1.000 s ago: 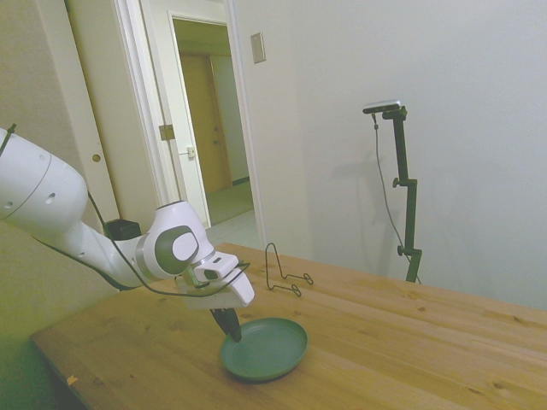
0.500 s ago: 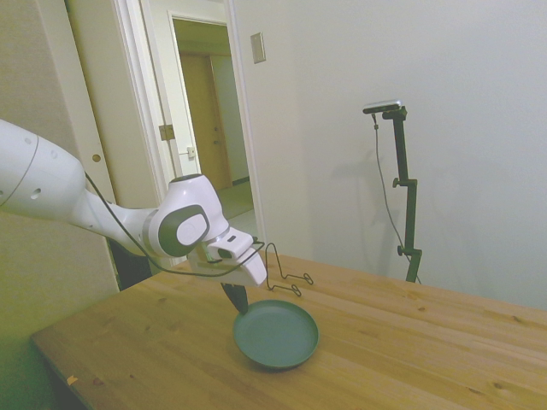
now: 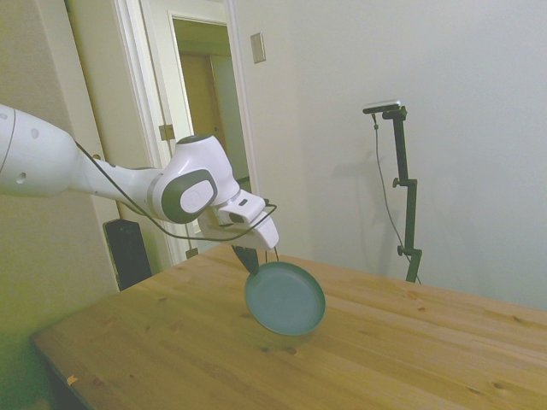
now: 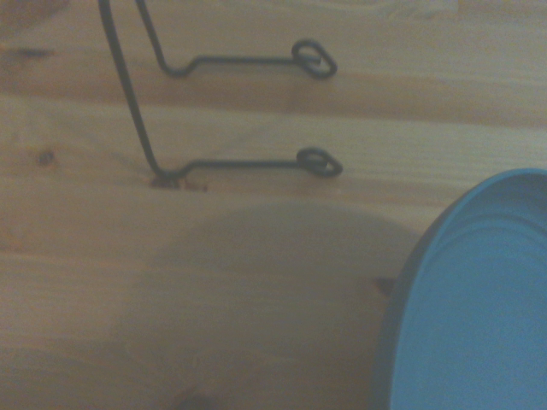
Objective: Load the plate
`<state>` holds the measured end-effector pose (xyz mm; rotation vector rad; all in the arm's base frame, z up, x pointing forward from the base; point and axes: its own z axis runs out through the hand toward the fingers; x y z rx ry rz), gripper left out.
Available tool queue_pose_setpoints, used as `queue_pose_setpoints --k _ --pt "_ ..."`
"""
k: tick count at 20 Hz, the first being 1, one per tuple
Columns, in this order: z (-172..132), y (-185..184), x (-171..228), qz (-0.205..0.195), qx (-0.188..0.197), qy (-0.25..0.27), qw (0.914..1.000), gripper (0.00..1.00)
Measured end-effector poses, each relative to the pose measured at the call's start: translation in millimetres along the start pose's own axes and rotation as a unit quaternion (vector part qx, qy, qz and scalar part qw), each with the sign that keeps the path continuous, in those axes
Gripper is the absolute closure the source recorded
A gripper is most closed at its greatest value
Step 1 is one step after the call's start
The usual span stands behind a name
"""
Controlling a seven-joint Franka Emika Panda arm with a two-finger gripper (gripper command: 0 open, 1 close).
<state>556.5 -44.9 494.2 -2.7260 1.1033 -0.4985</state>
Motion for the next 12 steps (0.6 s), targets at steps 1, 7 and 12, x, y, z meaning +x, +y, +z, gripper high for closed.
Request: queue_pose_setpoints --k 1,7,12 --pt "-4.9 -1.1 5.7 0.005 0.017 -0.003 0.9998 1.0" --pt "-25.8 -13.6 27.7 0.014 0.101 -0.017 0.9947 1.0" --pt "-25.0 -24.9 44.6 0.008 0.119 -0.014 0.9928 1.0"
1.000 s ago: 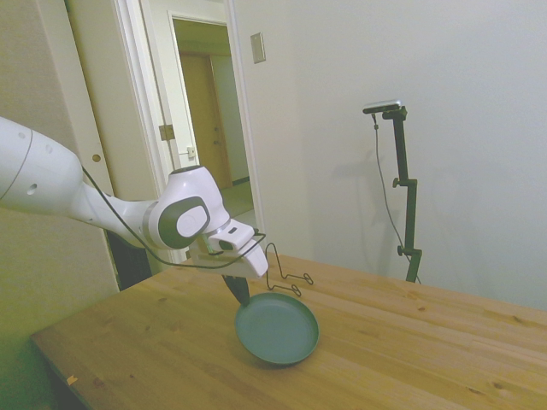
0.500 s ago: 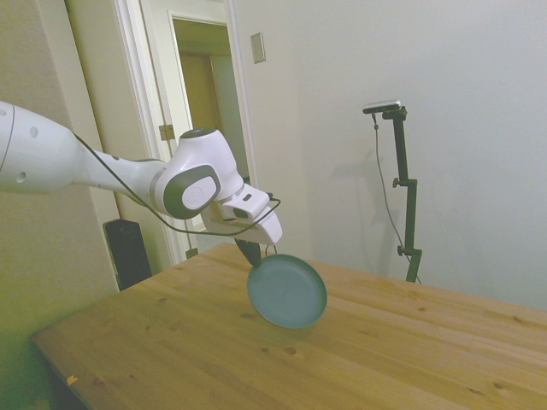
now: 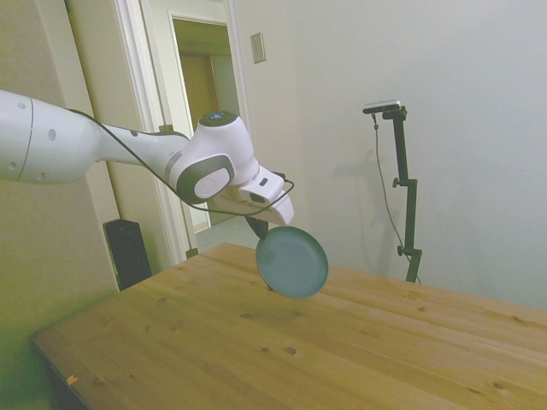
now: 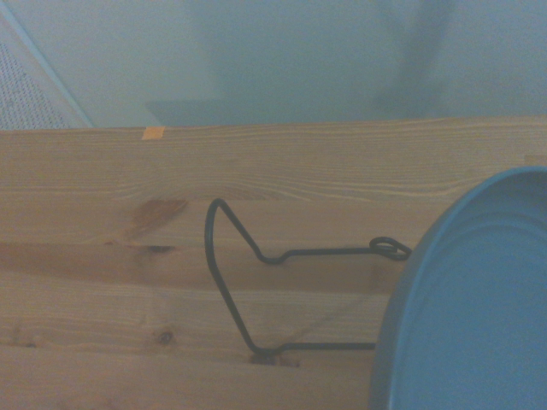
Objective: Load the plate
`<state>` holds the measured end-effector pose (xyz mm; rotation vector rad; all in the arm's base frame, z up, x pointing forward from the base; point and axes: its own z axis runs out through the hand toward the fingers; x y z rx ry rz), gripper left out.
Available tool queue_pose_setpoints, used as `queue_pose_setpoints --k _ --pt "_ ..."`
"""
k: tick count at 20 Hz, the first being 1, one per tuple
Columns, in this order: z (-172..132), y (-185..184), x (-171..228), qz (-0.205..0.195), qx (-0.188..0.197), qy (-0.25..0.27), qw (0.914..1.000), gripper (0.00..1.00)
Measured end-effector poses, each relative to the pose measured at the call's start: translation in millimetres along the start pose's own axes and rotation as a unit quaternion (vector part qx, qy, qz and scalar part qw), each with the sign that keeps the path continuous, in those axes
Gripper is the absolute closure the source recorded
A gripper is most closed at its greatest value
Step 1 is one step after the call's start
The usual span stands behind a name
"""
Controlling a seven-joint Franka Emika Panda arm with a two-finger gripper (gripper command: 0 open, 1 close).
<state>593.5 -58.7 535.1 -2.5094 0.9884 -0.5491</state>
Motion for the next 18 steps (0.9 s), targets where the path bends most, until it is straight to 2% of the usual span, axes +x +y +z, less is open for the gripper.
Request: queue_pose_setpoints --k 2,7,12,17,18 --pt "0.0 0.9 2.5 0.004 0.014 -0.005 0.9999 1.0" --pt "-1.2 4.0 23.2 0.012 0.077 -0.014 0.9969 1.0" --pt "7.5 -3.2 29.5 0.002 0.154 -0.035 0.9874 1.0" --pt "13.3 -1.1 31.1 -0.002 0.165 -0.043 0.9853 1.0" --pt "12.8 -1.7 31.4 0.0 0.177 -0.046 0.9831 1.0"
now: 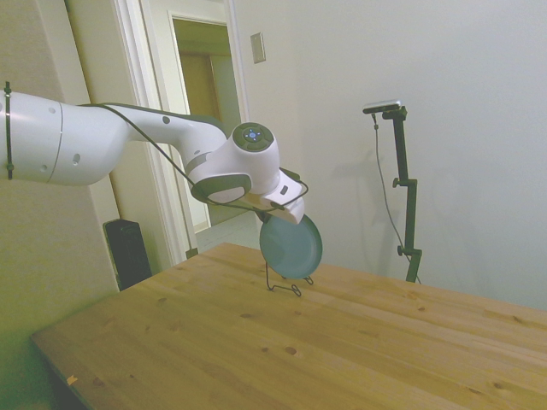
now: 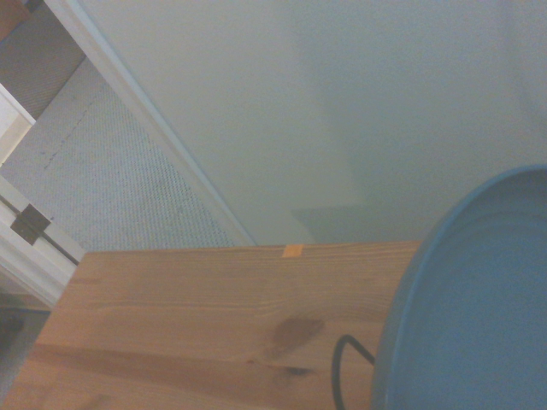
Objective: Load the plate
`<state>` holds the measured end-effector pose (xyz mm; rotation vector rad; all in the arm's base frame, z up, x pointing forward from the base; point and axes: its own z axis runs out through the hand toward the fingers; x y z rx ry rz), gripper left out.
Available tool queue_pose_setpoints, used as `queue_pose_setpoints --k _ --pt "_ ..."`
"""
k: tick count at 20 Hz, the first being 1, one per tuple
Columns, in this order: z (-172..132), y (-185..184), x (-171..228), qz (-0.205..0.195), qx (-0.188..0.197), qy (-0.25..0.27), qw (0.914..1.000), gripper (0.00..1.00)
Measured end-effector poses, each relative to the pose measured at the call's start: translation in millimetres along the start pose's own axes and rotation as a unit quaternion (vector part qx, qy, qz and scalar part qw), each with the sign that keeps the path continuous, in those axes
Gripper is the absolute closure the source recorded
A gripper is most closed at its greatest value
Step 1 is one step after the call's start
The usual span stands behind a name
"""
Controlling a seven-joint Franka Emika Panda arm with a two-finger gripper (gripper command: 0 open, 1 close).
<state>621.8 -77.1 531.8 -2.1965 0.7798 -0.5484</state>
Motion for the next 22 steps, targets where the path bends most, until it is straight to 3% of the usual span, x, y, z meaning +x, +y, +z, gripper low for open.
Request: queue_pose_setpoints --k 8,17,22 --pt "-0.6 14.4 8.6 0.002 0.092 -0.027 0.9954 1.0" --pt "15.4 29.0 12.6 -0.019 0.123 -0.036 0.9916 1.0" --pt "14.9 39.2 17.0 -0.005 0.172 -0.051 0.9837 1.0"
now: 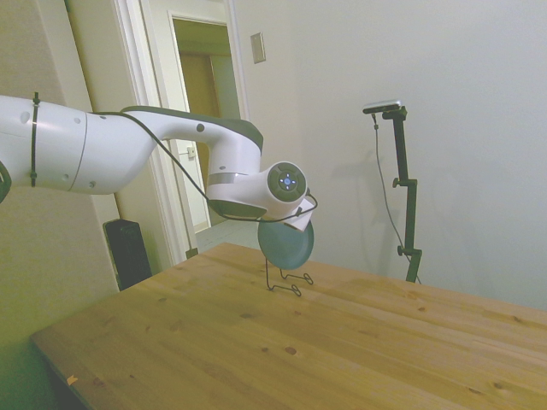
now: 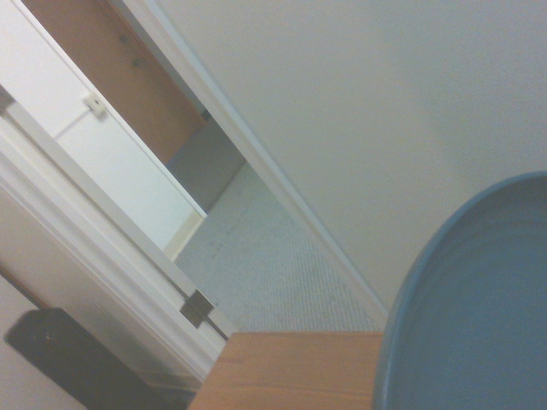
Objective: Load the plate
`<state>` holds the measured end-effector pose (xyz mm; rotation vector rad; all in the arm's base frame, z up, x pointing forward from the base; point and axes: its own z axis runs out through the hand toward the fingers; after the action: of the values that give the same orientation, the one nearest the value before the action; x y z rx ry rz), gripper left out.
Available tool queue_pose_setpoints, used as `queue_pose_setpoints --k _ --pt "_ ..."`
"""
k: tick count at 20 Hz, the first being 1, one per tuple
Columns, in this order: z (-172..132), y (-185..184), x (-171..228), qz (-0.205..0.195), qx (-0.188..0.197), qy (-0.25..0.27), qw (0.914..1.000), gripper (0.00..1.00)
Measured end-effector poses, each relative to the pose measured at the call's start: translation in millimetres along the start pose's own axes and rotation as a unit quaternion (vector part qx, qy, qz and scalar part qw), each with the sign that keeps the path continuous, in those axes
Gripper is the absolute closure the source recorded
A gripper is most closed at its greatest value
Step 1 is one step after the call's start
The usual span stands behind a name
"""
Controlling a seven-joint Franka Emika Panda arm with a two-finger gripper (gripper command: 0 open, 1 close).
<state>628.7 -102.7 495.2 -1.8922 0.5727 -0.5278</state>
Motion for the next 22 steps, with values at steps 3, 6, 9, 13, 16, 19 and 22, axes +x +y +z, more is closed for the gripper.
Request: queue_pose_setpoints --k 3,6,9,13,16,19,22 --pt "-2.4 9.7 3.3 0.006 0.031 -0.011 0.9994 1.0" --pt "-0.3 17.3 4.1 0.011 0.041 -0.02 0.9989 1.0" --pt "4.2 28.4 3.7 0.013 0.038 -0.023 0.9989 1.0" --pt "8.3 36.6 4.5 0.013 0.035 -0.025 0.999 1.0" --pt "9.2 38.1 4.8 0.013 0.037 -0.024 0.9989 1.0" --pt "11.9 42.1 5.2 0.016 0.038 -0.026 0.9988 1.0" --pt "14.6 45.1 7.0 0.015 0.038 -0.027 0.9988 1.0"
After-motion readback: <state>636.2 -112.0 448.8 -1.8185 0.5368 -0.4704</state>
